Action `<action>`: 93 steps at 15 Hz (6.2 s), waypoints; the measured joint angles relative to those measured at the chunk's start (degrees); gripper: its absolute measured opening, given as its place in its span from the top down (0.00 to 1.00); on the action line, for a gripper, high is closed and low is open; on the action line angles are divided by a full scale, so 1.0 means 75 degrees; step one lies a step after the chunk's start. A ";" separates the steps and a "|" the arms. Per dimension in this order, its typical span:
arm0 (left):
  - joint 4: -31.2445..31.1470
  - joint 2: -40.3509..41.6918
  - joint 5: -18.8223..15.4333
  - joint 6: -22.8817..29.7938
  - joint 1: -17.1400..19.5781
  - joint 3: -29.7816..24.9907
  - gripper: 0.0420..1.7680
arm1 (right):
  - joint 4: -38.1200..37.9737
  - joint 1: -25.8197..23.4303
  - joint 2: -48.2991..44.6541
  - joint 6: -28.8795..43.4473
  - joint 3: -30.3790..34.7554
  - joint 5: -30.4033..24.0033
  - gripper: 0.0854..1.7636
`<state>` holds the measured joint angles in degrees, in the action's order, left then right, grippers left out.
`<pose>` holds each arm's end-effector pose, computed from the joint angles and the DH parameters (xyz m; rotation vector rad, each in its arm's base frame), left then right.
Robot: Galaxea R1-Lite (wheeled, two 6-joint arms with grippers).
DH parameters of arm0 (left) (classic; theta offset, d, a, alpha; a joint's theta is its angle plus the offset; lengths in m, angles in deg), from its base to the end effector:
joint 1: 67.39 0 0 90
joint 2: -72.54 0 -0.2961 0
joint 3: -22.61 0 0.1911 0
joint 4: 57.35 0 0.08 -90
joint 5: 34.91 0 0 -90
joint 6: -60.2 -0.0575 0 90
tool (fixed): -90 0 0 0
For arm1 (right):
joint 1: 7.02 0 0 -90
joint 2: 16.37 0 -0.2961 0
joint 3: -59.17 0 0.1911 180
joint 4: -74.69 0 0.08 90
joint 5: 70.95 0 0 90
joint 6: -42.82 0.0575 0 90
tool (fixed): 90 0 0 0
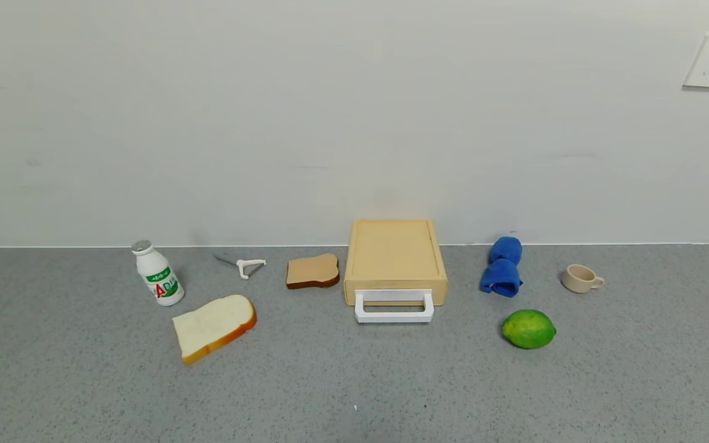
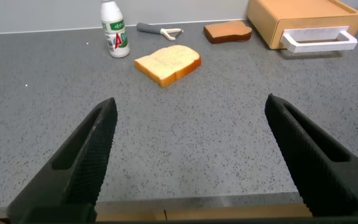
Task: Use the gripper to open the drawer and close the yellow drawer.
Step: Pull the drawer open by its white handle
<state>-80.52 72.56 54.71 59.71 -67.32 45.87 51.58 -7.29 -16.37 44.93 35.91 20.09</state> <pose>0.0169 -0.0004 0.0757 0.0086 -0.0019 -0.0054 0.0170 -0.0011 0.0758 0.0368 -0.0030 -0.0228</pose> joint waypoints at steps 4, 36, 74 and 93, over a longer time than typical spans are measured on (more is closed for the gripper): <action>0.0000 0.0000 0.0000 0.0000 0.0000 0.0000 0.03 | 0.0000 0.0000 0.0000 0.0000 0.0000 0.0000 0.03; -0.2957 -0.6893 0.0167 0.0491 -0.0086 0.6628 0.03 | 0.0000 0.0000 0.0000 0.0000 0.0000 0.0002 0.03; -0.5289 -1.8023 0.1869 0.4437 -0.4569 1.5105 0.03 | 0.0000 0.0000 0.0000 0.0000 0.0000 0.0002 0.03; -0.4437 -1.8588 0.1890 0.4111 -0.4460 1.5102 0.03 | 0.0000 0.0000 0.0000 0.0000 0.0000 0.0002 0.03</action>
<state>-113.80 -66.85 68.89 90.54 -100.77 159.14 51.58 -7.29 -16.37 44.93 35.91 20.10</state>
